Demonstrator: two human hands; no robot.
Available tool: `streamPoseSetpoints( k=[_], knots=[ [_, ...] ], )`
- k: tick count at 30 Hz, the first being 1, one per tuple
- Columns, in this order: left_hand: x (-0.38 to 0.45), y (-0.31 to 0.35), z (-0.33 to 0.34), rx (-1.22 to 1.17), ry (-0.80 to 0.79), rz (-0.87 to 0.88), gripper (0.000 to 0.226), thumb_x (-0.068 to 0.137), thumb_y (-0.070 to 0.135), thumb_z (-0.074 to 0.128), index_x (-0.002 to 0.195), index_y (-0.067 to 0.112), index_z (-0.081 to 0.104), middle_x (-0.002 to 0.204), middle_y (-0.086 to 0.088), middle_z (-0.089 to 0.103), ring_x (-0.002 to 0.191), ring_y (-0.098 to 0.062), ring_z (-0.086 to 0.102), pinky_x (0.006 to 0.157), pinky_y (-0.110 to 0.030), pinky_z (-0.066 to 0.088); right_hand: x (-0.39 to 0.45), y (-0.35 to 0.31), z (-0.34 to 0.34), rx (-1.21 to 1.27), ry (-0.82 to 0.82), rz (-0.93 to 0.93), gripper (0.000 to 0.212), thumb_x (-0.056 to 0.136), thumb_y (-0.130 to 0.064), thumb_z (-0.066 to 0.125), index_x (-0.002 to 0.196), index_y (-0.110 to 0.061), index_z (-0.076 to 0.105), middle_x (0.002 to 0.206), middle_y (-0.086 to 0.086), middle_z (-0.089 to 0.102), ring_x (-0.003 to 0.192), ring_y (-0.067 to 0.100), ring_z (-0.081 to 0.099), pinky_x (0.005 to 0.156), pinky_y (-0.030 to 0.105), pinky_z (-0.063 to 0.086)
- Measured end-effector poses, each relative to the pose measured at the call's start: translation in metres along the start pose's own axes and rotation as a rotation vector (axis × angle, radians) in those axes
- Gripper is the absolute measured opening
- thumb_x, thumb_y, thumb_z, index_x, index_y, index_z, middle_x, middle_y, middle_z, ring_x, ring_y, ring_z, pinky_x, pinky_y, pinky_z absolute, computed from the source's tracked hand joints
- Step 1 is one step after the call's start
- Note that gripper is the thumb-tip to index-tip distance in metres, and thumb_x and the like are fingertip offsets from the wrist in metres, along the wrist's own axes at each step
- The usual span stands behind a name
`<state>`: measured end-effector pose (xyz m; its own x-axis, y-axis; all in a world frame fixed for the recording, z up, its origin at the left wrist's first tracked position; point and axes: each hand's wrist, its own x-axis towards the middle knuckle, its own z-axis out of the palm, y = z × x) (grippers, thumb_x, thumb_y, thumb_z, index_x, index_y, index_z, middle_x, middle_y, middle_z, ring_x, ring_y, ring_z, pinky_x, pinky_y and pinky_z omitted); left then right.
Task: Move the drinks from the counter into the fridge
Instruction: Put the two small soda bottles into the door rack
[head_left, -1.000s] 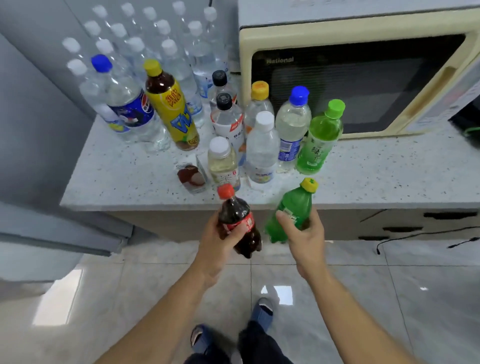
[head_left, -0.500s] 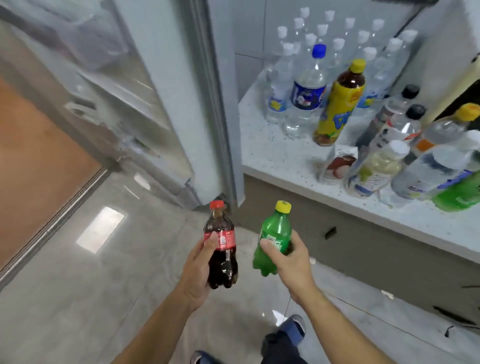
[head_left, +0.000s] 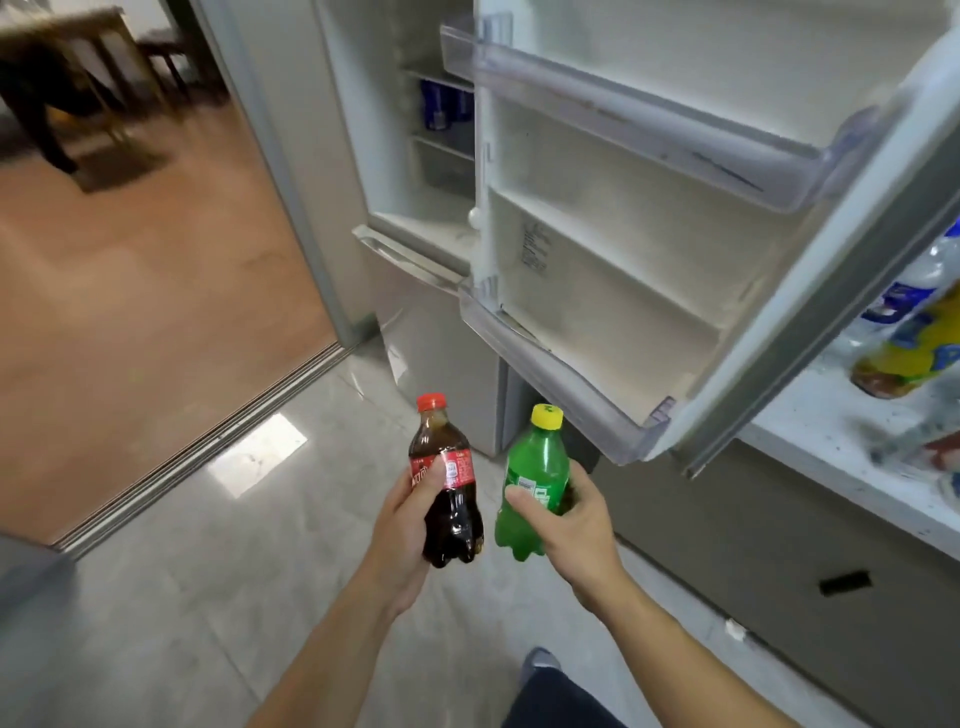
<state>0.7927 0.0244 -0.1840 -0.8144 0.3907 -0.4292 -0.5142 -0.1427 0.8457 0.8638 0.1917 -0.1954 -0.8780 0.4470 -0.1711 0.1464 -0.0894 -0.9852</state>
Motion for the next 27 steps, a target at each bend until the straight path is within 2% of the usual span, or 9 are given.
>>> streamPoseSetpoints(
  k=[3,10,13,15,17,19,21,23,27],
  knots=[
    [0.020,0.025,-0.013,-0.021,0.005,0.039,0.064,0.068,0.052,0.075,0.120,0.017,0.064,0.100,-0.015,0.067,0.090,-0.031,0.064,0.079,-0.048,0.051,0.029,-0.010,0.021,-0.011,0.018,-0.024,0.043,0.068,-0.041,0.085,0.105,-0.034,0.065,0.092,-0.003,0.072,0.083,0.015,0.070,0.071,0.036,0.060],
    [0.086,0.085,-0.028,0.049,-0.004,0.102,0.043,0.083,0.045,0.070,0.120,0.025,0.063,0.095,-0.008,0.070,0.087,-0.028,0.067,0.072,-0.043,0.052,0.110,-0.049,0.053,0.036,0.123,-0.211,0.046,0.069,-0.038,0.084,0.109,-0.032,0.063,0.094,-0.003,0.071,0.082,0.013,0.069,0.073,0.029,0.059],
    [0.120,0.110,-0.020,0.179,-0.041,0.143,0.045,0.077,0.055,0.069,0.115,0.031,0.063,0.087,-0.010,0.068,0.073,-0.032,0.063,0.054,-0.037,0.045,0.140,-0.061,0.058,0.022,0.197,-0.303,0.053,0.069,-0.036,0.084,0.116,-0.029,0.060,0.098,-0.008,0.070,0.086,0.010,0.068,0.076,0.024,0.056],
    [0.145,0.123,-0.010,0.266,-0.068,0.218,0.053,0.072,0.057,0.071,0.118,0.034,0.060,0.090,-0.006,0.069,0.070,-0.023,0.065,0.045,-0.030,0.044,0.156,-0.067,0.056,-0.045,0.280,-0.378,0.052,0.070,-0.037,0.084,0.116,-0.033,0.059,0.102,-0.015,0.067,0.093,0.006,0.066,0.081,0.018,0.051],
    [0.169,0.134,0.002,0.326,-0.082,0.308,0.053,0.070,0.049,0.076,0.117,0.037,0.057,0.097,0.005,0.072,0.080,-0.011,0.069,0.054,-0.021,0.052,0.171,-0.070,0.051,-0.137,0.345,-0.404,0.056,0.070,-0.043,0.083,0.119,-0.033,0.058,0.110,-0.015,0.065,0.105,0.011,0.063,0.092,0.028,0.052],
    [0.189,0.144,0.014,0.367,-0.120,0.391,0.053,0.070,0.038,0.081,0.115,0.042,0.053,0.108,0.011,0.071,0.097,-0.007,0.069,0.071,-0.019,0.055,0.183,-0.070,0.045,-0.200,0.409,-0.390,0.065,0.069,-0.048,0.082,0.125,-0.030,0.056,0.119,-0.009,0.063,0.114,0.021,0.059,0.097,0.042,0.049],
    [0.209,0.152,0.025,0.426,-0.146,0.452,0.057,0.068,0.034,0.083,0.115,0.043,0.051,0.115,0.009,0.068,0.107,-0.010,0.066,0.079,-0.019,0.054,0.192,-0.072,0.040,-0.238,0.472,-0.385,0.068,0.067,-0.049,0.081,0.127,-0.032,0.054,0.120,-0.013,0.062,0.115,0.021,0.057,0.097,0.043,0.049],
    [0.230,0.159,0.034,0.463,-0.179,0.484,0.060,0.066,0.031,0.083,0.116,0.042,0.050,0.115,0.008,0.066,0.106,-0.009,0.066,0.079,-0.021,0.054,0.200,-0.074,0.038,-0.248,0.505,-0.362,0.066,0.066,-0.049,0.082,0.124,-0.038,0.052,0.117,-0.018,0.062,0.113,0.017,0.058,0.095,0.036,0.049],
    [0.265,0.164,0.050,0.577,-0.254,0.483,0.063,0.066,0.028,0.083,0.110,0.051,0.045,0.116,0.010,0.064,0.105,-0.005,0.065,0.090,-0.028,0.051,0.212,-0.069,0.036,-0.272,0.537,-0.276,0.066,0.066,-0.037,0.086,0.119,-0.043,0.047,0.109,-0.029,0.060,0.101,-0.007,0.058,0.084,0.003,0.041]
  ],
)
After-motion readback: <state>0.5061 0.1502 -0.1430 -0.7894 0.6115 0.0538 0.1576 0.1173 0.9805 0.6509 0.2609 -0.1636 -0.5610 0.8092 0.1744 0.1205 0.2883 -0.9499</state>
